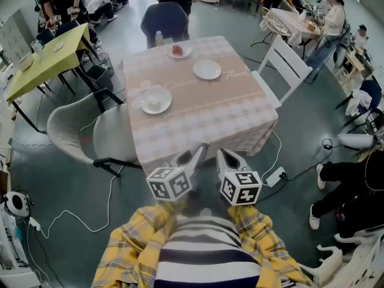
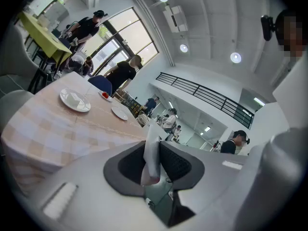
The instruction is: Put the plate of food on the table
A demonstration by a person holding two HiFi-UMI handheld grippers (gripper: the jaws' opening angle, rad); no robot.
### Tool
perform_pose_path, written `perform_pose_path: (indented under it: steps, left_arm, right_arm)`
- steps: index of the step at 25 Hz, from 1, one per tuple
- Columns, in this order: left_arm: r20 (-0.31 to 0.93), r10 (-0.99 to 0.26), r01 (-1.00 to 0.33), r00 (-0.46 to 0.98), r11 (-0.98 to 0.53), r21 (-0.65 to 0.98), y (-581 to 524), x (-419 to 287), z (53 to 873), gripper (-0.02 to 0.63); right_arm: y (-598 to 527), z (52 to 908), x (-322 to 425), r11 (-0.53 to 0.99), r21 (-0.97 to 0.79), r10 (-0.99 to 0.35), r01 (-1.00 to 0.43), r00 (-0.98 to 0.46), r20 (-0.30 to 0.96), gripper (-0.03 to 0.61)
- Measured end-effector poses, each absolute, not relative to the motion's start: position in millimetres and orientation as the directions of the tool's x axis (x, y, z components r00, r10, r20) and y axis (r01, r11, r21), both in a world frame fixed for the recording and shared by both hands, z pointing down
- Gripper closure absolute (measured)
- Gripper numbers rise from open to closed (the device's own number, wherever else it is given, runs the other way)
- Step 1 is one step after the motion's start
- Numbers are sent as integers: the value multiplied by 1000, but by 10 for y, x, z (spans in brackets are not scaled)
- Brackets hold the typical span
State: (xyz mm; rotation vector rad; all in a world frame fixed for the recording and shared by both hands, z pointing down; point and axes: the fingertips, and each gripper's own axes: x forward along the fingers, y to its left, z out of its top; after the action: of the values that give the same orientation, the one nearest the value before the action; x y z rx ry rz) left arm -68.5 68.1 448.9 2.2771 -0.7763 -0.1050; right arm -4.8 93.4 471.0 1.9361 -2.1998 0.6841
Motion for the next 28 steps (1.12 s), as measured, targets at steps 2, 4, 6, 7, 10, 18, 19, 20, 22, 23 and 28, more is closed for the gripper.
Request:
perform_pose_path:
  steps: [2, 4, 6, 7, 10, 18, 19, 20, 22, 23, 28]
  left_arm:
    - [138, -563, -496, 815, -556, 667, 670, -694, 4474, 528]
    - [132, -566, -489, 814, -545, 681, 659, -704, 4469, 528]
    - [129, -569, -484, 812, -534, 693, 645, -715, 4465, 528]
    - [129, -572, -485, 810, -530, 695, 634, -721, 4458, 528]
    - [124, -577, -486, 807, -530, 695, 596, -740, 4415, 528]
    - [115, -581, -445, 806, -465, 765, 472, -710, 4476, 528]
    - [111, -584, -432, 804, -445, 785, 443, -700, 4486, 528]
    - [107, -586, -419, 803, -428, 801, 419, -684, 4492, 528]
    - [97, -585, -394, 805, -406, 825, 393, -621, 4485, 528]
    - [93, -586, -386, 805, -398, 832, 381, -583, 4477, 528]
    - [94, -603, -386, 792, -376, 843, 329, -396, 4492, 528]
  right_arm:
    - [937, 4714, -51, 72, -246, -907, -967, -166, 388, 583]
    - [946, 4724, -54, 72, -245, -906, -967, -166, 389, 583]
    - [960, 4733, -54, 72, -243, -905, -967, -166, 392, 583]
    - [966, 4733, -51, 71, -242, -905, -968, -165, 393, 583]
    - [967, 4715, -37, 63, -243, -907, -968, -157, 391, 583]
    - [962, 4763, -16, 45, -300, -910, -953, -163, 382, 583]
    - [964, 4773, -16, 47, -296, -906, -954, -166, 389, 583]
    - [965, 4780, -13, 51, -292, -903, -955, -168, 394, 583]
    - [968, 4777, 6, 58, -285, -900, -957, -174, 399, 583]
    - [969, 4770, 26, 63, -283, -900, -957, -177, 399, 583]
    - [986, 4785, 204, 81, -280, -895, -957, -193, 402, 583]
